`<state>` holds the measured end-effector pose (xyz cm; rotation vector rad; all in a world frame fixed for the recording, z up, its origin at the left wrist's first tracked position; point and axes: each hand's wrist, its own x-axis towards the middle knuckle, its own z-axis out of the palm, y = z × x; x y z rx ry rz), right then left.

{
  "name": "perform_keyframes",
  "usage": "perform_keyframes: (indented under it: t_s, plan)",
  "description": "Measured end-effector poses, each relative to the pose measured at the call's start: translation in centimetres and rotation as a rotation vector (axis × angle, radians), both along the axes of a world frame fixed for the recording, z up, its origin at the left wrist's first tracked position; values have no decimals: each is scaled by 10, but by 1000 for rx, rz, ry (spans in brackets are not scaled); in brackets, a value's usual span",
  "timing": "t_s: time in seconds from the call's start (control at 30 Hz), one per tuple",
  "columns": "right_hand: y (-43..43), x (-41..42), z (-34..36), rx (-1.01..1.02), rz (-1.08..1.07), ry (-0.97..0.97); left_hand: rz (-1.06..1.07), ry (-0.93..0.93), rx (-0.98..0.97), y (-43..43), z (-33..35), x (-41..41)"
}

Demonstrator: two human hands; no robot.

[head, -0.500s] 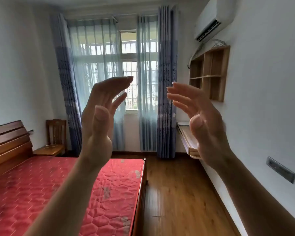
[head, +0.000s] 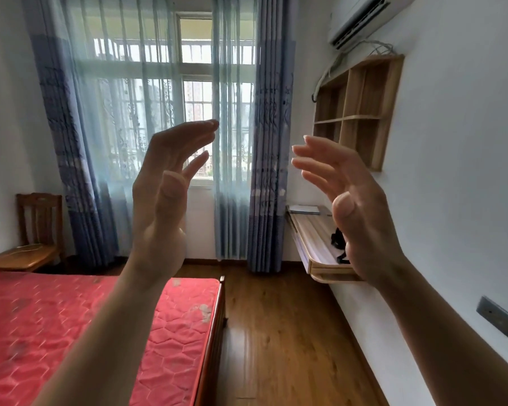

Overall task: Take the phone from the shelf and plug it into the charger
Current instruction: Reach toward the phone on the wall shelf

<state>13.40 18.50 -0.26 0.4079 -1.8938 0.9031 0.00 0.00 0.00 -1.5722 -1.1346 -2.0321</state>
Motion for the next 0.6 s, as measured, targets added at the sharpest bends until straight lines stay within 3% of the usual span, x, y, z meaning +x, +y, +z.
perform_keyframes:
  t_s: [0.2, 0.6]
  plan:
    - [77, -87, 26, 35, -117, 25, 27, 59, -1, 81, 22, -104]
    - [273, -219, -5, -11, -165, -7, -77, 103, -55, 292, 5, -240]
